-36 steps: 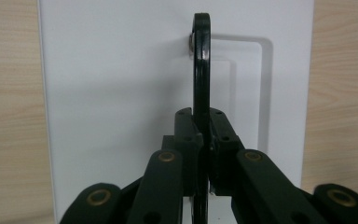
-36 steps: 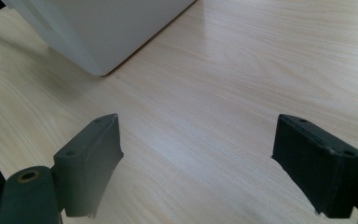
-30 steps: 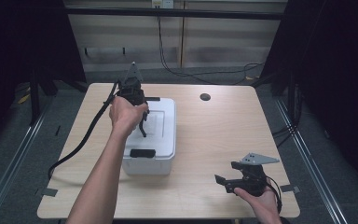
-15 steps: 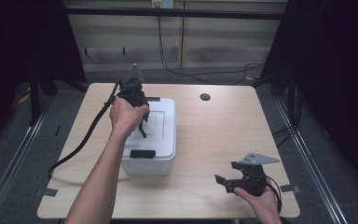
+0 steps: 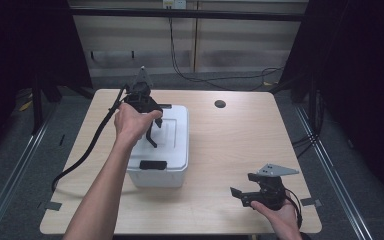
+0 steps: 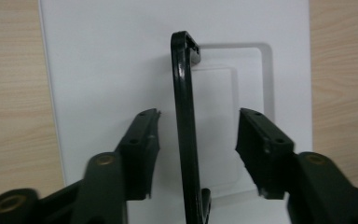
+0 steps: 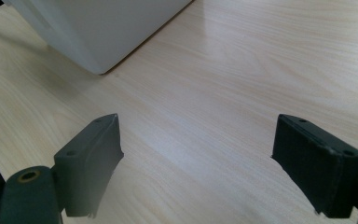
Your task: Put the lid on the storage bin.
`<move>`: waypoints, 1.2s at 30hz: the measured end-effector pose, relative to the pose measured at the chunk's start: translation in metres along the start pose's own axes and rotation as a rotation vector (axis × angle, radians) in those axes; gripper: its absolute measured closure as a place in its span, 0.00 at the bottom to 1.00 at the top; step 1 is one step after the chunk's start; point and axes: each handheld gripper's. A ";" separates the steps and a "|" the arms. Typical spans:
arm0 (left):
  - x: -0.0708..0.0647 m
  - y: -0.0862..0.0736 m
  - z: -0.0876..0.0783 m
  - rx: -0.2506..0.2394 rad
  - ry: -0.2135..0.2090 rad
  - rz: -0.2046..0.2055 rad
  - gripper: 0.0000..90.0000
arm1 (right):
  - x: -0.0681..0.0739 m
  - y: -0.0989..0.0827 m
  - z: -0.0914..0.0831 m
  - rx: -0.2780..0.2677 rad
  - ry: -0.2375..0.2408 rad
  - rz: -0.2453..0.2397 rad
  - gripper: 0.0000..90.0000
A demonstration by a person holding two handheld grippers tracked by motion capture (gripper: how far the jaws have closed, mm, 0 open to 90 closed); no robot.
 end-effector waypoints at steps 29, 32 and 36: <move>0.017 -0.007 -0.030 -0.111 -0.135 0.239 0.19 | 0.000 0.000 0.000 0.005 0.000 0.004 0.16; 0.021 -0.010 -0.038 -0.131 -0.122 0.271 0.19 | 0.000 0.000 0.001 0.005 0.000 0.004 0.16; 0.031 -0.014 -0.041 -0.128 -0.137 0.282 0.19 | 0.000 0.000 0.001 0.005 -0.001 0.004 0.16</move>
Point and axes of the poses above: each handheld gripper's, and its own axes: z roughly forward along the jaws, y roughly out of its top, x roughly to its left, and after that the axes turned 1 degree about -x, right-handed
